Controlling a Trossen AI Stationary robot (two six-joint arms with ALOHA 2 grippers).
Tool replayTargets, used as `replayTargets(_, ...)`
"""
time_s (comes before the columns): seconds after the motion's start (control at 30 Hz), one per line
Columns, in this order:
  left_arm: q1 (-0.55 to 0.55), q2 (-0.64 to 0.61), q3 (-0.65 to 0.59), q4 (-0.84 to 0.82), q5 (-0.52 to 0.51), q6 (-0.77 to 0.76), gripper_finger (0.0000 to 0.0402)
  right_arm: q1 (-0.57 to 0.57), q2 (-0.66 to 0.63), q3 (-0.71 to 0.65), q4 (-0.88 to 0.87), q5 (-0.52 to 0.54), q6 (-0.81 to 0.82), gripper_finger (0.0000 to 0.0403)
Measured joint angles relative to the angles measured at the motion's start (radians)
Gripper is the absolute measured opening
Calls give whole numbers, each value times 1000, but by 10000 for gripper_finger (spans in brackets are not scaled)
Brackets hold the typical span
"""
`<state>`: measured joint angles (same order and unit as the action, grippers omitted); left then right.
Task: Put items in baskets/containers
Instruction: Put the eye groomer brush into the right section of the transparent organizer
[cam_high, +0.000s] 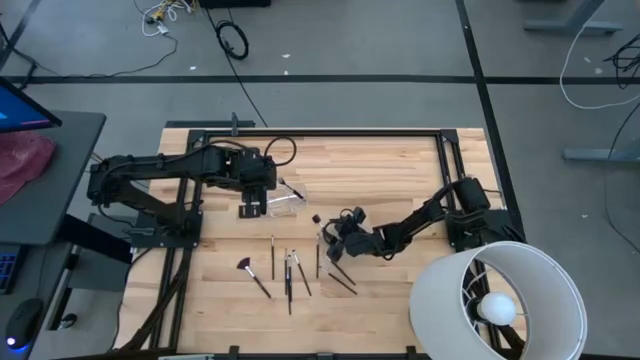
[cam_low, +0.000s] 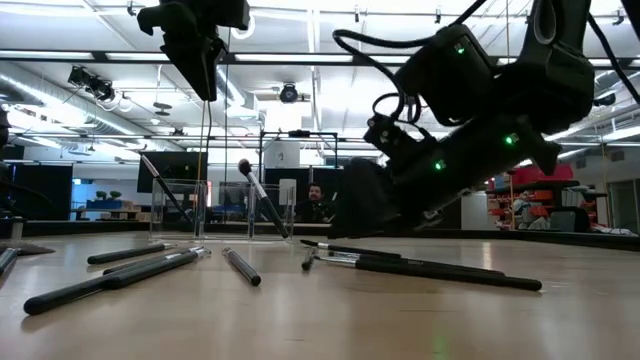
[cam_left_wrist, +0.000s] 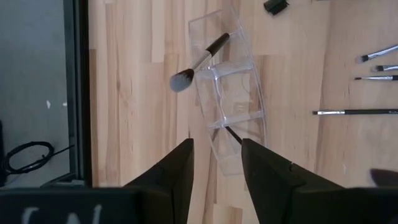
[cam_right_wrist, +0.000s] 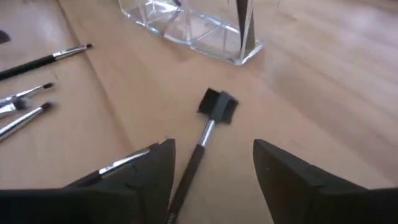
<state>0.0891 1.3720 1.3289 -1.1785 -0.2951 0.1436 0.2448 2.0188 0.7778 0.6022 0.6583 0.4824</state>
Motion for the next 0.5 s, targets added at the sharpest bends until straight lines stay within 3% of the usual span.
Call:
replayTargets(0.33, 0, 0, 0, 3, 0, -6, 138, 12, 111, 5, 34, 76, 27, 182)
replayTargets(0.5, 0, 0, 0, 13, 56, -27, 138, 5, 112, 5, 20, 40, -22, 118)
